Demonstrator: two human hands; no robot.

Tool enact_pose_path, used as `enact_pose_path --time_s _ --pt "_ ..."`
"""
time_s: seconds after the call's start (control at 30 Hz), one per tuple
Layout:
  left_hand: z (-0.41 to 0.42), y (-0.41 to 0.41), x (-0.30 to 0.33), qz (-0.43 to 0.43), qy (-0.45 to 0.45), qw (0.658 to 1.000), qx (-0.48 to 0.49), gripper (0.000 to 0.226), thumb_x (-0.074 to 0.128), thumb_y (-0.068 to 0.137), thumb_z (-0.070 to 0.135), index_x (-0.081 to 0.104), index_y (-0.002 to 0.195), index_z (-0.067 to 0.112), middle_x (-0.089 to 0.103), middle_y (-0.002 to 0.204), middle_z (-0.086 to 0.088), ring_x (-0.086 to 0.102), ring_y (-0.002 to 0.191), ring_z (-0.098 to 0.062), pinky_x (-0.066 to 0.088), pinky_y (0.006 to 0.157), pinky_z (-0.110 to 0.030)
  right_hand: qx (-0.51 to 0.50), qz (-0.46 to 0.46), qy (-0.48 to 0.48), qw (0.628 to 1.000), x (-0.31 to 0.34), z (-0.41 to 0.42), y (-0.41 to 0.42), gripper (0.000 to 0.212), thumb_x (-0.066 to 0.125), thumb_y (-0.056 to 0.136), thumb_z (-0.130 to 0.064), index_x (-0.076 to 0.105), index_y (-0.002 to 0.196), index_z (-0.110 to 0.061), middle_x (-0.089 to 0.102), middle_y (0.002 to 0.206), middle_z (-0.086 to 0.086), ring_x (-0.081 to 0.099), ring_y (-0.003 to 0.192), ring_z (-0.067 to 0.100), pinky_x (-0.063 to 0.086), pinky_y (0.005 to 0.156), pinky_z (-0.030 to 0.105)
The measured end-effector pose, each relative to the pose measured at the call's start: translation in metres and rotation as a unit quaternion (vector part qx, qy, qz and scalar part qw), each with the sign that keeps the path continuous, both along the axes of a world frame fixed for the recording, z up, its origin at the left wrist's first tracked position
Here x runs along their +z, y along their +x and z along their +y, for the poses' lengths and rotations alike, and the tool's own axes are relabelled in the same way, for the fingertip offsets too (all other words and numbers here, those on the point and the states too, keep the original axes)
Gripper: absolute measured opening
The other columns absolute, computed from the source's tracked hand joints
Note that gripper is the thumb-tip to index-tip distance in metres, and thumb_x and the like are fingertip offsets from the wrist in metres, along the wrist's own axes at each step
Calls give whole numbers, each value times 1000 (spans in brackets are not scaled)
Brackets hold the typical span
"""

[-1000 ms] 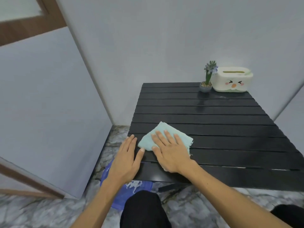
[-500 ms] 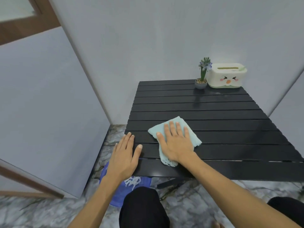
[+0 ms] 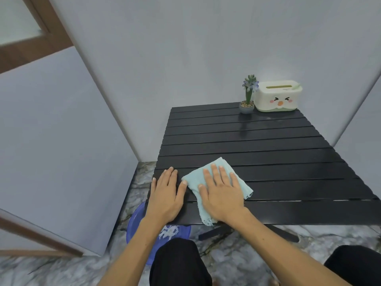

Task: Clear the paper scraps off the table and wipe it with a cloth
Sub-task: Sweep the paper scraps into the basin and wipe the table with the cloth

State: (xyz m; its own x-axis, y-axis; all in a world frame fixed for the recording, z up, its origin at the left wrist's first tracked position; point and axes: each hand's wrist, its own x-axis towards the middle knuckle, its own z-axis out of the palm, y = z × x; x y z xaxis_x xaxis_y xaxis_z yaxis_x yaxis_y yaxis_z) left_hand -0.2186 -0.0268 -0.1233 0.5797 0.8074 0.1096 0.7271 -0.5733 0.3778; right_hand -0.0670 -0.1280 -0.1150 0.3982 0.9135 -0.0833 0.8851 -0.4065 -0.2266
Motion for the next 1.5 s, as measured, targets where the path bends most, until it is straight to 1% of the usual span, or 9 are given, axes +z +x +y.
enact_pose_path --time_s 0.03,0.1,0.2,0.37,0.67,1.07,1.2,1.33,1.5 --pt "-3 4 -1 -1 4 1000 2 81 6 90 64 29 153 19 21 162 6 9 149 -9 0 120 -40 -16 -3 -3 1000 0 6 0 80 -16 86 -53 -4 159 -21 -10 166 5 -15 152 22 -13 120 47" --pt "-7 10 -1 5 21 1000 7 80 6 91 64 30 153 19 22 162 6 10 149 -9 1 120 -40 -48 2 -4 999 2 21 3 70 -1 98 -49 -4 159 -13 -10 166 11 -15 152 23 -14 120 48" --pt "-7 13 -1 17 31 999 12 80 6 90 64 29 153 21 21 162 8 10 149 -8 2 120 -41 -55 11 2 998 3 31 11 69 10 102 -47 -4 158 -9 -9 166 13 -15 152 23 -13 120 48" --pt "-7 12 -2 53 45 998 3 76 12 91 65 24 155 26 14 163 13 5 150 -7 2 121 -43 -41 10 5 999 -1 23 22 72 12 101 -53 -3 159 -12 -9 166 11 -13 153 22 -12 121 45" --pt "-4 11 -6 51 58 997 4 73 19 92 67 28 153 28 20 162 14 10 150 -8 5 121 -45 -65 -2 4 998 -1 0 52 77 14 99 -59 0 159 -14 -6 167 11 -10 153 22 -10 122 43" --pt "-7 12 1 48 37 998 2 73 24 92 64 31 152 24 22 162 8 12 150 -14 6 121 -49 -91 -28 -12 995 -1 -44 108 76 15 97 -62 5 160 -20 0 168 7 -5 153 19 -2 123 43" --pt "-12 18 3 46 23 999 9 65 32 97 56 32 151 20 23 162 3 12 150 -19 5 120 -52 -83 -34 -12 996 0 -58 124 76 14 97 -64 6 160 -22 0 168 5 -4 153 17 -1 123 41" --pt "-22 30 7 41 8 999 14 62 35 99 50 31 151 17 22 162 0 12 150 -21 5 119 -55 -112 -41 -14 993 0 -69 137 80 12 96 -66 5 160 -20 0 167 7 -4 154 19 -1 123 43" --pt "-45 61 12 43 17 999 -26 65 35 99 52 30 152 15 22 162 -1 13 150 -22 5 120 -52 -161 -39 -14 986 -1 -80 147 86 10 92 -71 5 160 -18 -1 167 9 -4 154 21 -1 123 44"
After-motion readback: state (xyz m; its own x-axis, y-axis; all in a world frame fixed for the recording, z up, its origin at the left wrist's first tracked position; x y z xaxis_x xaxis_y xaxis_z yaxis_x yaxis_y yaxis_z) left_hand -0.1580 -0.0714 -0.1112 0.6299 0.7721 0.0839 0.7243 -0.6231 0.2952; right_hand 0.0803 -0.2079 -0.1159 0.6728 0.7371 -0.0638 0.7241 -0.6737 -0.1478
